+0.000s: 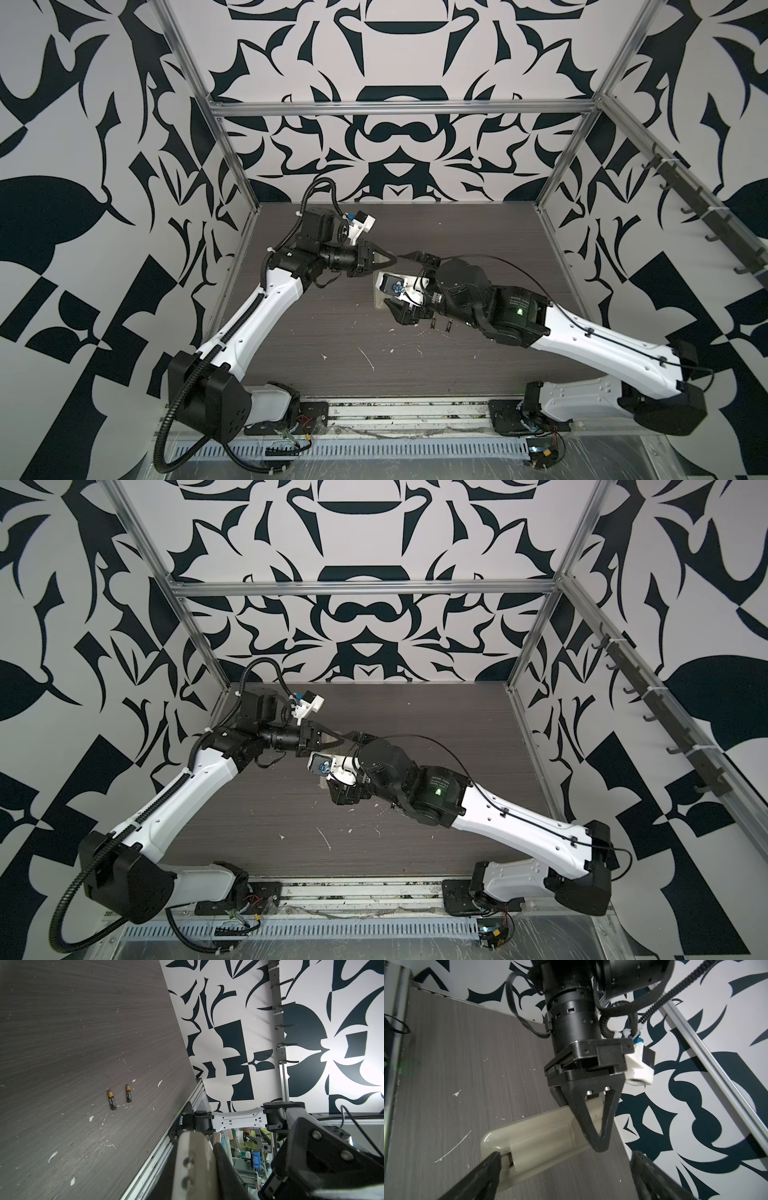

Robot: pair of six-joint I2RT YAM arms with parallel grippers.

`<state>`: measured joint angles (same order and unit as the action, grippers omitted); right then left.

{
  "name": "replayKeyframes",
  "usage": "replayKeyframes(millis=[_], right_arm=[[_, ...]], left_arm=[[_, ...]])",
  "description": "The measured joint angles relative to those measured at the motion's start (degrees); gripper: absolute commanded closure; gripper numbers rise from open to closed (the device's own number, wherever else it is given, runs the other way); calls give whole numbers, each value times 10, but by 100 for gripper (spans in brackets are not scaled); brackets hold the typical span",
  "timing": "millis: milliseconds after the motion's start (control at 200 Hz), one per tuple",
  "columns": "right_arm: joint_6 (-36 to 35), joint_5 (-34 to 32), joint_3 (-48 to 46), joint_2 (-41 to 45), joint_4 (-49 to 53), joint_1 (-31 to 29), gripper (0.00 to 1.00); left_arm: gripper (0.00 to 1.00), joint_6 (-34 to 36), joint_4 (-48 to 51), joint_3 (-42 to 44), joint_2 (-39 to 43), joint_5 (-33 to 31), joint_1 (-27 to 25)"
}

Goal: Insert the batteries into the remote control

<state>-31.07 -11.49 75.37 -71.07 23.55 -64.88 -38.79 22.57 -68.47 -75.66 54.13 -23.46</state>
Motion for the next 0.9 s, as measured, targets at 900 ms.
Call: replayKeyframes(millis=[900], right_arm=[[4, -1, 17, -30, 27, -3, 2]], left_arm=[[100, 26, 13, 16, 21, 11, 2]])
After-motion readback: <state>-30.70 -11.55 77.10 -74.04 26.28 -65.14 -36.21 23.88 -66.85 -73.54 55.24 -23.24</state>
